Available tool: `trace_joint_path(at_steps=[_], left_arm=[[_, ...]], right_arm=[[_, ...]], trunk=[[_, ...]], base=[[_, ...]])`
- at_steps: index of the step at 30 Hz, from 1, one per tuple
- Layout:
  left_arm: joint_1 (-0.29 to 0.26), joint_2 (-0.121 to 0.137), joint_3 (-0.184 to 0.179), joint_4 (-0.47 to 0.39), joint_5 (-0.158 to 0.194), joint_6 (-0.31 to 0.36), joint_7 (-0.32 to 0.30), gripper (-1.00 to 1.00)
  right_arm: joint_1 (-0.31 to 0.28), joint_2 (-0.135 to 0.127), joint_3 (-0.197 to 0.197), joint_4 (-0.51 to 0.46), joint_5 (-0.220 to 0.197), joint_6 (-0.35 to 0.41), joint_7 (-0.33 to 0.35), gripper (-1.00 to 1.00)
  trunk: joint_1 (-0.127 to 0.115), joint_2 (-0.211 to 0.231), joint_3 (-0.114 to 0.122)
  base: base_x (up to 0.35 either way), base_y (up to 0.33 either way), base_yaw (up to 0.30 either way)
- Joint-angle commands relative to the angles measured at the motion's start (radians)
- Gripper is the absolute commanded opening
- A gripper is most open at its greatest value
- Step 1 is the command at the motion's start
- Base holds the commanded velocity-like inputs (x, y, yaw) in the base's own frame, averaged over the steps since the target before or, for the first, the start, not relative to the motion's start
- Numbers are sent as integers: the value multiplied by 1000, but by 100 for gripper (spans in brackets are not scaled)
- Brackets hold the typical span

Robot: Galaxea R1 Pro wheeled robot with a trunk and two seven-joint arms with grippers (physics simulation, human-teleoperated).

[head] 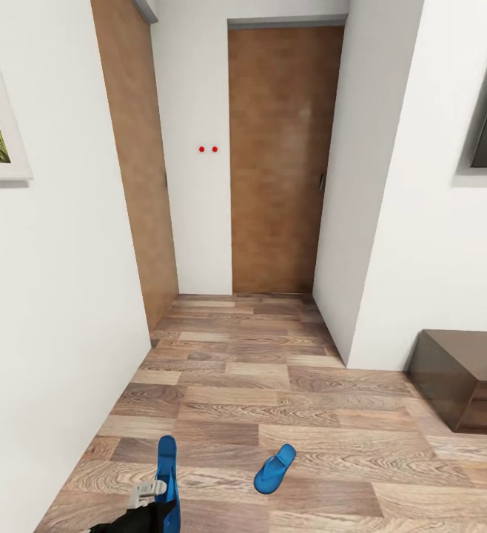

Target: In the bedroom, move the book from the bed onto either nightstand, and place the two sandals side by side next to the bed.

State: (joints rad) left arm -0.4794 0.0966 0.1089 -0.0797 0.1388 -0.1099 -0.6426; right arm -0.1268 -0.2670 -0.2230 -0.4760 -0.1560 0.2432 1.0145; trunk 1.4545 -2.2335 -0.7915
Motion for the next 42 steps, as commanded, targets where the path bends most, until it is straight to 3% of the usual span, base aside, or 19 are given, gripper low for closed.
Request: trace_joint_path(at_steps=[1,4,6,7,10,14,17,21,25,30,32,34,35,37,41,42], left_arm=[[-1,0,7,1,-2,-1,-6,-100],[-1,0,8,1,-2,-2,-5,-100],[-1,0,8,1,-2,-2,-5,-100],[-1,0,8,1,-2,-2,-4,-100],[-1,0,8,1,-2,-2,-4,-100],[-1,0,8,1,-2,-2,-3,-100],[-1,0,8,0,-2,-3,-4,-100],[-1,0,7,1,-2,-3,-5,-100],[-1,0,7,0,-2,-2,-5,-100],[-1,0,7,1,-2,-2,-5,-100],[-1,0,7,1,-2,-3,-5,-100],[-1,0,7,1,-2,-3,-5,-100],[-1,0,7,1,-2,-3,-5,-100],[-1,0,7,0,-2,-3,-5,-100],[-1,-1,6,-1,-2,-4,-3,-100],[-1,-2,6,-1,-2,-4,-2,-100]], right_arm=[[0,0,-2,-1,-5,10,3,100],[0,1,0,-19,-1,14,-15,100],[-2,2,1,-76,1,30,-84,100],[-5,3,2,-151,2,69,-184,100],[-53,3,3,-271,3,200,-383,100],[-150,3,4,-342,3,336,-640,100],[-233,3,4,-359,-1,380,-785,100],[-311,3,4,-365,-7,427,-841,100],[-400,6,4,-367,-9,525,-862,100],[-497,68,2,-361,-9,569,-915,100],[-517,105,0,-351,-10,572,-1036,100],[-522,128,-1,-342,-11,573,-1112,100],[-526,153,-2,-330,-12,571,-1186,100],[-528,186,-6,-305,-13,559,-1266,100],[-530,220,-34,-249,-41,496,-1330,100],[-531,229,-41,-238,-73,482,-1339,100]], trunk=[[0,0,-1],[0,0,-1],[0,0,-1],[0,0,-1],[0,0,-1],[0,0,-1],[0,0,-1],[0,0,-1],[0,0,-1],[0,0,-1],[0,0,-1],[0,0,-1],[0,0,-1],[0,0,-1],[0,0,-1],[0,0,-1]], base=[[0,0,0],[0,0,0],[0,0,0],[0,0,0],[0,0,0],[0,0,0],[0,0,0],[0,0,0],[0,0,0],[0,0,0],[0,0,0],[0,0,0],[0,0,0],[0,0,0],[0,0,0],[0,0,0]])
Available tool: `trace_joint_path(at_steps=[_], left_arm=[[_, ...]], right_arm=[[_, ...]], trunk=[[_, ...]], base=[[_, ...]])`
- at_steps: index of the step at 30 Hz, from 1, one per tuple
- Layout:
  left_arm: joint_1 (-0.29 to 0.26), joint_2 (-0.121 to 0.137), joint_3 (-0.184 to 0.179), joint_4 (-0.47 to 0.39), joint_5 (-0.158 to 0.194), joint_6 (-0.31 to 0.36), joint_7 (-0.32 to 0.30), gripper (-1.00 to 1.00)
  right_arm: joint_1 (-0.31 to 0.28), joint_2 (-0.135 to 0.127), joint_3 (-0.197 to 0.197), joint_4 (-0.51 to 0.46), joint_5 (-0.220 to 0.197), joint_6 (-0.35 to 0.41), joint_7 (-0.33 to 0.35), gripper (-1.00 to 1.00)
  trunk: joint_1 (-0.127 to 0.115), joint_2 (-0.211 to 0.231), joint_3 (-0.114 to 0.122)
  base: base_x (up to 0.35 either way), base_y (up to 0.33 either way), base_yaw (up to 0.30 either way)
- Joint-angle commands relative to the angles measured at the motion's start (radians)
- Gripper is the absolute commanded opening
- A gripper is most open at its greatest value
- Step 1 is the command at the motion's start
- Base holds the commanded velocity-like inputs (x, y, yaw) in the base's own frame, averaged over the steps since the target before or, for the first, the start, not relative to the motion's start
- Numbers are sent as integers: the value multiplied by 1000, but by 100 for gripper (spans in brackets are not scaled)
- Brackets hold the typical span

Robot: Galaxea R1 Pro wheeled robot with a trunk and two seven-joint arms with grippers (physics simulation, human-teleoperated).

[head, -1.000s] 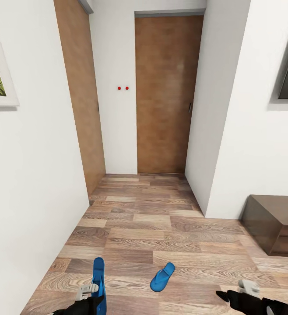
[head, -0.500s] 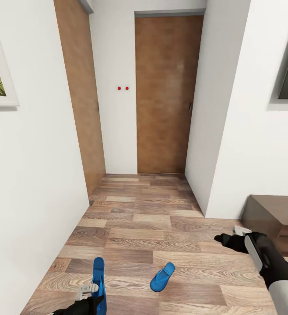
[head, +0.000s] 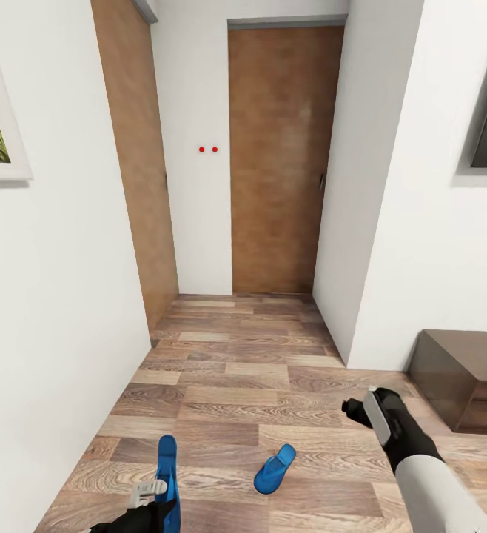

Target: In the bedroom, move the book from the bed onto either nightstand, and place the two sandals side by side next to the bed.

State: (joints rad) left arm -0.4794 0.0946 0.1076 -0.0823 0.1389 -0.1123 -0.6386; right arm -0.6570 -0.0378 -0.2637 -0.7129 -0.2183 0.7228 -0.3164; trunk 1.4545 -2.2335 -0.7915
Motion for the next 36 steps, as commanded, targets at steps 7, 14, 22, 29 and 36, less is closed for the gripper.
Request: trace_joint_path(at_steps=[7,14,22,29,36], left_arm=[[-1,-4,8,0,-2,-2,-3,-100],[-1,-6,10,-1,-2,-1,-2,-100],[-1,-6,12,-1,-2,-1,-1,-100],[-1,-6,12,-1,-2,-1,0,-100],[-1,-6,12,-1,-2,-1,-1,-100]], right_arm=[[-1,24,-12,28,-198,-27,-28,100],[-1,24,-32,64,-227,-86,-30,100],[-1,25,-214,188,-235,-247,-30,100],[-1,26,-245,211,-236,-266,-29,100],[-1,32,-250,215,-242,-269,-29,100]], trunk=[[0,0,-1],[0,0,-1],[0,0,-1],[0,0,-1],[4,-7,-4]], base=[[0,0,0],[0,0,0],[0,0,0],[0,0,0],[0,0,0]])
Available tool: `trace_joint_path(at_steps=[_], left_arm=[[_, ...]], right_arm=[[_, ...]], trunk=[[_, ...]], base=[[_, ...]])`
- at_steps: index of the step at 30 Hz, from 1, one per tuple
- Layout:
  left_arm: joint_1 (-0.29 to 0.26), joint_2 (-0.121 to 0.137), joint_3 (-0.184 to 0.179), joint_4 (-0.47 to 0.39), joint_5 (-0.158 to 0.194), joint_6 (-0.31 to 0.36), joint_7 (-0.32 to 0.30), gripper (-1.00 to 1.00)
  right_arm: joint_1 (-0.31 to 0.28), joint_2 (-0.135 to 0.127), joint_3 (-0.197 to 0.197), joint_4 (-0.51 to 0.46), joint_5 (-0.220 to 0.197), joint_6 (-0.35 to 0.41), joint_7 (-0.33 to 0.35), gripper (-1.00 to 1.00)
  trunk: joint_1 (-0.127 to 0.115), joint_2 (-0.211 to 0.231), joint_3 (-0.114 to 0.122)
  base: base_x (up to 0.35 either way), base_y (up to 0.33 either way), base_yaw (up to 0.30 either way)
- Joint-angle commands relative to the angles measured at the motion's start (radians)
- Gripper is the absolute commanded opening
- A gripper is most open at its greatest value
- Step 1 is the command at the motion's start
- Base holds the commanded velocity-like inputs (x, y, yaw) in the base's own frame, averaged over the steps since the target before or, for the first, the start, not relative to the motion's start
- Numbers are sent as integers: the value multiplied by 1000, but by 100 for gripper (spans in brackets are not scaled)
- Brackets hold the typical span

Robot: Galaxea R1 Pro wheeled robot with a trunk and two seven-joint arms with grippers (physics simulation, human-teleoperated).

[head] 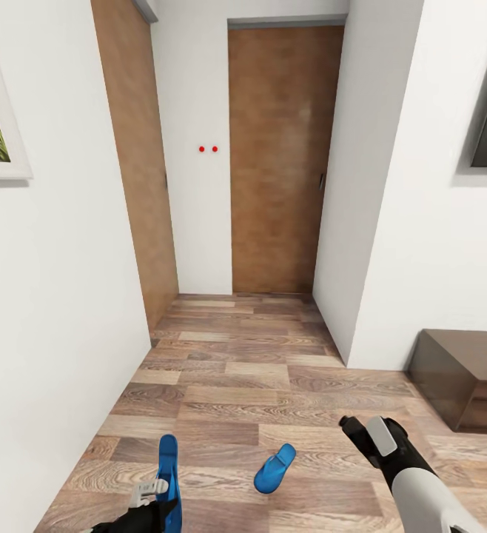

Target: In the bedroom, move the book from the bed onto either nightstand, and place the two sandals side by side next to the bed.

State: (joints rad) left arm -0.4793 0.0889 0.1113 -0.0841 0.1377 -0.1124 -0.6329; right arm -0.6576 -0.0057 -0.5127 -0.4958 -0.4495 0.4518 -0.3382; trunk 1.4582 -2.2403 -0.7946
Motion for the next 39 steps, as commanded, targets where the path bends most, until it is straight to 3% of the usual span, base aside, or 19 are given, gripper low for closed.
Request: trace_joint_path(at_steps=[1,11,14,15,16,20,21,23,26,39], left_arm=[[-1,0,8,1,-1,-1,-7,-100],[-1,1,10,-1,-1,0,-7,-100],[-1,3,15,-61,14,7,-11,-100],[-1,3,16,-98,26,15,-13,-100],[-2,4,17,-218,77,98,-20,-100],[-2,8,18,-410,187,344,-30,-100],[-2,9,19,-436,203,374,-30,-100],[-2,12,21,-515,269,459,-33,-100],[-2,19,20,-567,344,512,-35,-100],[-2,22,19,-576,360,521,-36,-100]], right_arm=[[-1,2,-1,-2,-11,2,-7,100],[-1,27,1,-1,-11,2,-7,100],[-1,41,2,0,-11,2,-7,100],[-1,43,2,0,-11,2,-7,100],[-1,45,2,0,-11,2,-7,100],[-1,45,2,0,-11,2,-7,100],[-1,45,2,0,-11,2,-7,100],[-1,46,2,0,-11,2,-7,100],[-1,46,2,0,-11,2,-7,100],[-1,46,2,1,-11,2,-7,100]], trunk=[[4,-8,-4],[34,-64,-29],[34,-64,-29],[34,-64,-29],[34,-64,-29],[34,-64,-29],[34,-64,-29],[34,-64,-29],[42,-78,-36],[92,-169,-76]], base=[[0,0,0],[0,0,0],[0,0,0],[0,0,0],[0,0,0],[0,0,0],[0,0,0],[0,0,0],[0,0,0],[0,0,0]])
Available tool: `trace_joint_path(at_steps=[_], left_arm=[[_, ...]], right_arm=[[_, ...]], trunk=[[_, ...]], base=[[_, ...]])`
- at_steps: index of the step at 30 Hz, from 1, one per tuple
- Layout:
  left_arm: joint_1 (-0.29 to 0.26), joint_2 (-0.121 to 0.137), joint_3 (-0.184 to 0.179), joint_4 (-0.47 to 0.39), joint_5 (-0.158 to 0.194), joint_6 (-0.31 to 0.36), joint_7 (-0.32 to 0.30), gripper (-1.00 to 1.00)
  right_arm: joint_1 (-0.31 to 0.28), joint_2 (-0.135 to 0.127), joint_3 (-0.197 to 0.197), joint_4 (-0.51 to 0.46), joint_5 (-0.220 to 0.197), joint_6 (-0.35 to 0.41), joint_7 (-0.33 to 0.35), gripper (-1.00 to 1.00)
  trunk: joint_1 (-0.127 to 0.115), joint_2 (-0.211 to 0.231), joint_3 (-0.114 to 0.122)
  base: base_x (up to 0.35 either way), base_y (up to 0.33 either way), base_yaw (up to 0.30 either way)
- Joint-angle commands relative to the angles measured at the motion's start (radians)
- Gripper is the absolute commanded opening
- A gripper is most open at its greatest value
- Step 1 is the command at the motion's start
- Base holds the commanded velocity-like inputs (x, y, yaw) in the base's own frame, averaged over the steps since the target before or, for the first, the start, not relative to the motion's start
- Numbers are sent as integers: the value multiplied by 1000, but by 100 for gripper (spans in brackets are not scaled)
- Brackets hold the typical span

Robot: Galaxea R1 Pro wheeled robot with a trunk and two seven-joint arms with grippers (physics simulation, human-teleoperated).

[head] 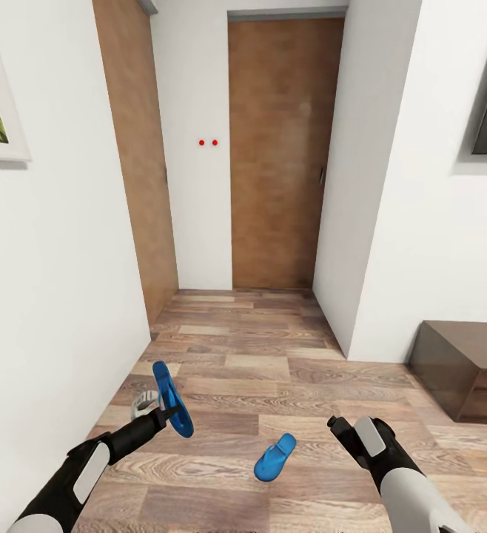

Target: In the bedroom, move the book from the bed onto either nightstand, and place the two sandals side by side next to the bed.

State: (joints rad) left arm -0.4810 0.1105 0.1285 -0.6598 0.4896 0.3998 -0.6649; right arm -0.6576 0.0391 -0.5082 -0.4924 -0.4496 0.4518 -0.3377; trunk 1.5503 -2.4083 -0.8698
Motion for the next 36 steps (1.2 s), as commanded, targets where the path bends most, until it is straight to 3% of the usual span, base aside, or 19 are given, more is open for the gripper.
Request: trace_joint_path(at_steps=[1,13,20,36], left_arm=[[-1,0,2,0,8,8,-4,-100],[-1,-2,1,0,7,7,-4,-100],[-1,-2,0,0,7,6,-2,-100],[-1,-3,0,14,8,-22,5,-100]], right_arm=[[0,1,-2,-2,-11,2,-7,100],[0,22,0,80,-10,0,-7,100],[0,31,0,114,-9,-2,-7,100],[0,52,0,156,-9,-2,-7,100]], trunk=[[4,-8,-4],[50,-92,-42],[53,-93,-69],[53,-93,-69]], base=[[0,0,0],[0,0,0],[0,0,0],[82,0,0]])
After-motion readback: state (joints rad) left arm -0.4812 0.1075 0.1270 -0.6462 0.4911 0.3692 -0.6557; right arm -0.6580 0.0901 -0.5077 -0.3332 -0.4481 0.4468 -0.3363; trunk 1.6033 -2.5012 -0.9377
